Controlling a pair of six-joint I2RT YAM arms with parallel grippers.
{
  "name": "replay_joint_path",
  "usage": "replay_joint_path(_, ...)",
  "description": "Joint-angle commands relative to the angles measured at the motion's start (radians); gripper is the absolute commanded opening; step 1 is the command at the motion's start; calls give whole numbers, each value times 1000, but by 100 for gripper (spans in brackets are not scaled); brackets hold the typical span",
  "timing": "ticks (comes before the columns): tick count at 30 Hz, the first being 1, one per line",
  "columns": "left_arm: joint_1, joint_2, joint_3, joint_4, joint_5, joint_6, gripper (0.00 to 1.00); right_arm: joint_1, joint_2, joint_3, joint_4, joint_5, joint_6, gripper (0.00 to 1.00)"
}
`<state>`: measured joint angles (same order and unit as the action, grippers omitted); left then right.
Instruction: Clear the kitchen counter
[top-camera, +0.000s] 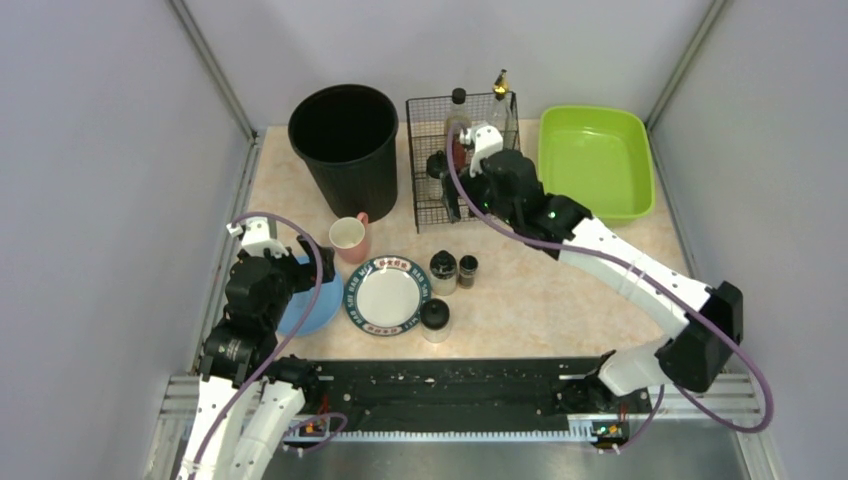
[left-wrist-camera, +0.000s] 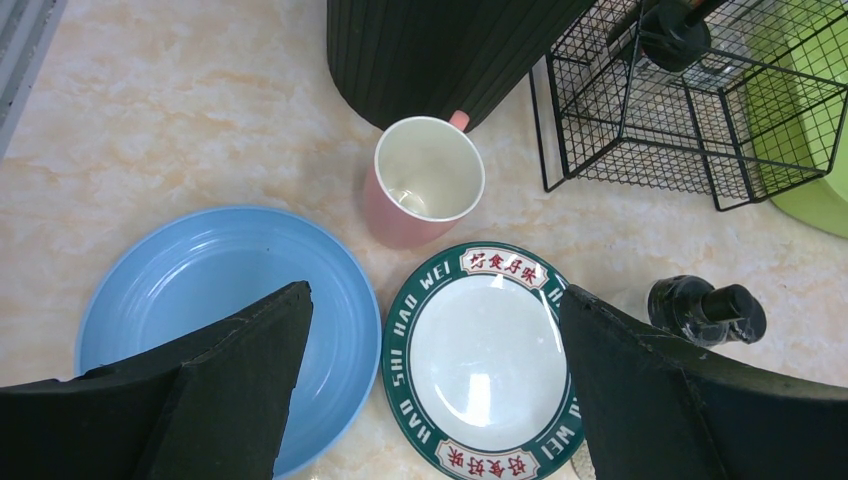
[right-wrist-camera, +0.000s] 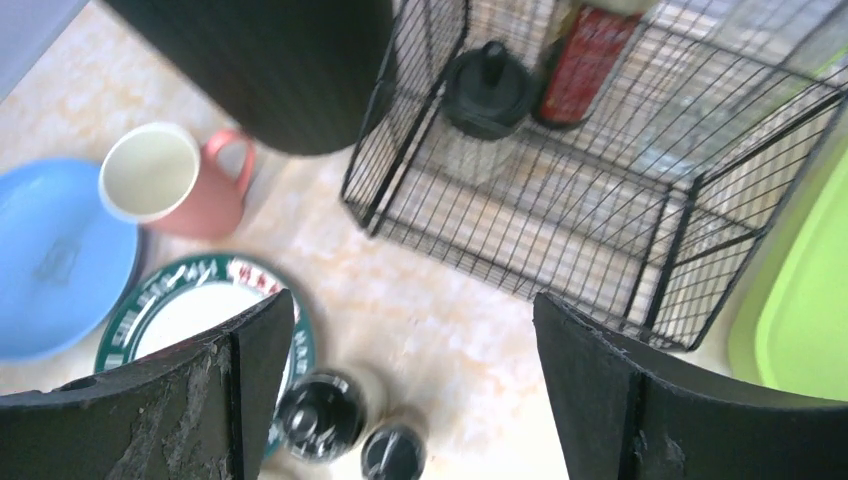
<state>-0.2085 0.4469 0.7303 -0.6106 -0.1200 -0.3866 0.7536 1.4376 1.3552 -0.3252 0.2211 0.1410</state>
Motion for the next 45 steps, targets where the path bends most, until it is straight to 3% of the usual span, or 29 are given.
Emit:
replay_joint_path(1,-2,-10,-1,13,6,11,98,56,-99,-90,-11,-59,-26,88)
replay_joint_path(14,-2,-10,-2,10,10,11,99,147,22,-122,-23,-84,-22,93)
replay_joint_path(30,-2,-12,0,8,10,6,99,162,232,-87,-10,-61,-6,94)
replay_joint_path(45,-2,-15,-1,9,13,6,99,185,264,-78,-105,-88,-38,83)
